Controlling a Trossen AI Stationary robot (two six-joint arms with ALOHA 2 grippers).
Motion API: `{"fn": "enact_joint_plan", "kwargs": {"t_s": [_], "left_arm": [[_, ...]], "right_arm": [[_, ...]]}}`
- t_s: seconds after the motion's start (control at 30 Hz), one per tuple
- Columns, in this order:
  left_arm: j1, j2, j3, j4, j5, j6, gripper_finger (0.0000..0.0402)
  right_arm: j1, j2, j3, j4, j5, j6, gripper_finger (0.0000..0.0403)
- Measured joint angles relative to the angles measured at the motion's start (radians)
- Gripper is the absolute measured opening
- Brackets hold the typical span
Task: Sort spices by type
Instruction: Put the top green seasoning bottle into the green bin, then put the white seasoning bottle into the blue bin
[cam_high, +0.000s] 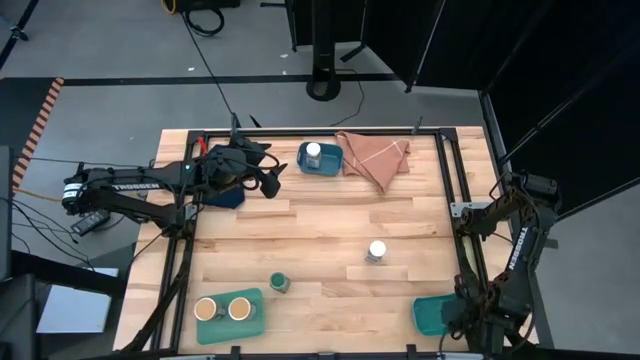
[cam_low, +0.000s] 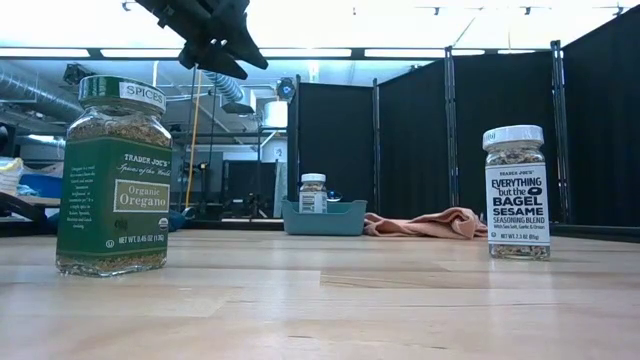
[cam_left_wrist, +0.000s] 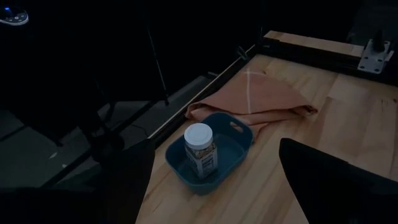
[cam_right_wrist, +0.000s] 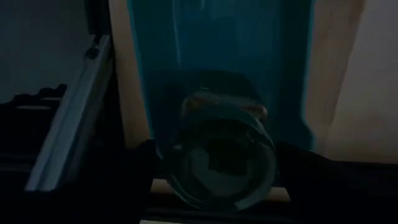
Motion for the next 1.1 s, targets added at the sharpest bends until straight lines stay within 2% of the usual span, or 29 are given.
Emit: {"fn": "enact_joint_plan", "kwargs": {"t_s": [0.57,1.1], "left_arm": [[0.000,0.000,0.000,0.000,0.000,0.002,0.0351],[0.000,0.000,-0.001,0.000,0.054,0.000,0.0351]], "right_arm": [[-0.111,0.000,0.030,-0.013,-0.027,-0.001,0.0349],[-0.238,-0.007,0.095,-0.111,-0.010,-0.111,0.0344]]}}
